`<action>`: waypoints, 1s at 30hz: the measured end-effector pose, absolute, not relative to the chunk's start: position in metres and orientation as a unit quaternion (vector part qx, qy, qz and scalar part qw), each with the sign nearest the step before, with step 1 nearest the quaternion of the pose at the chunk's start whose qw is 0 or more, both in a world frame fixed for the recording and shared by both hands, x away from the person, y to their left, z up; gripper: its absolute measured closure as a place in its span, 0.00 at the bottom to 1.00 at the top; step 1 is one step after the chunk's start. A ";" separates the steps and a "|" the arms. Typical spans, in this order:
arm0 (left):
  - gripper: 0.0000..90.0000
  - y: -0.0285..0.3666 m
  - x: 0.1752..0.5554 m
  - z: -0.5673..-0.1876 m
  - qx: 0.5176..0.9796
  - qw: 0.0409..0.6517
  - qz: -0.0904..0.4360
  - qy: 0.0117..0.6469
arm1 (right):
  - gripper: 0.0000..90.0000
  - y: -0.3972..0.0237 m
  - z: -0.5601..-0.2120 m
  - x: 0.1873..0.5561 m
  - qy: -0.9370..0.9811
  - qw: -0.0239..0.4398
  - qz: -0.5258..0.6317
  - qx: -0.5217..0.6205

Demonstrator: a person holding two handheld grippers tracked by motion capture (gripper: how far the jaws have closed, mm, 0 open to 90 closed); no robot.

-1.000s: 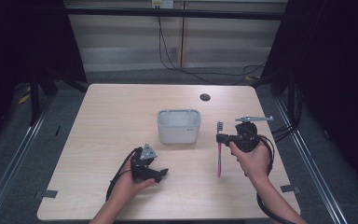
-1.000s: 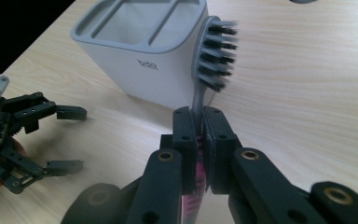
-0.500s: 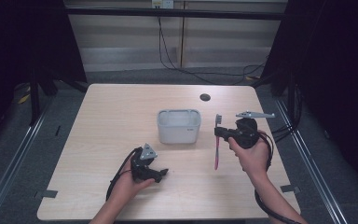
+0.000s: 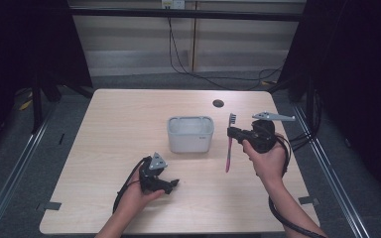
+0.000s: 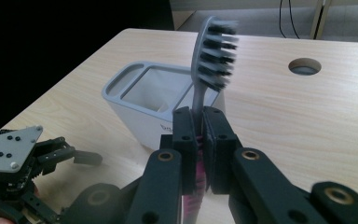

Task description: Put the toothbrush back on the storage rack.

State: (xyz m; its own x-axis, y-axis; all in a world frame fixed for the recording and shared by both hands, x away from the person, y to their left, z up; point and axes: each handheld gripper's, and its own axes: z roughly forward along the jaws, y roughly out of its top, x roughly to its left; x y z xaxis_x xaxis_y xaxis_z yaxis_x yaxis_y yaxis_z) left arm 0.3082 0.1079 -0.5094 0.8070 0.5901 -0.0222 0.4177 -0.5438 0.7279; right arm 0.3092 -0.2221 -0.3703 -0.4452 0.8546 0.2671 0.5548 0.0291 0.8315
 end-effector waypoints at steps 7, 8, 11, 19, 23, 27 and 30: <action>0.17 0.108 0.308 -0.509 0.871 0.380 0.113 0.289 | 0.95 -0.224 -0.363 0.312 0.693 0.167 0.495 0.497; 0.17 0.108 0.308 -0.509 0.871 0.380 0.113 0.289 | 0.95 -0.224 -0.362 0.312 0.693 0.169 0.497 0.495; 0.17 0.108 0.308 -0.509 0.871 0.380 0.113 0.289 | 0.95 -0.224 -0.359 0.314 0.691 0.177 0.500 0.491; 0.18 0.108 0.308 -0.509 0.871 0.380 0.113 0.289 | 0.95 -0.222 -0.353 0.317 0.688 0.189 0.505 0.485; 0.17 0.108 0.308 -0.509 0.871 0.380 0.113 0.289 | 0.95 -0.219 -0.349 0.319 0.688 0.201 0.507 0.478; 0.17 0.108 0.308 -0.509 0.871 0.380 0.113 0.289 | 0.95 -0.217 -0.346 0.319 0.685 0.209 0.513 0.473; 0.17 0.108 0.308 -0.509 0.871 0.380 0.113 0.289 | 0.95 -0.216 -0.344 0.320 0.686 0.215 0.513 0.469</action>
State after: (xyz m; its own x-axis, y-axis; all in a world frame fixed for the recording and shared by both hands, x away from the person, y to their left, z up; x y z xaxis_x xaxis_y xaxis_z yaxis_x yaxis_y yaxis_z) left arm 0.3082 0.1079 -0.5094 0.8070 0.5901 -0.0220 0.4177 -0.5440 0.7277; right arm 0.3199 -0.2162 -0.3439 -0.4674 0.8645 0.1850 0.4227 0.0347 0.9056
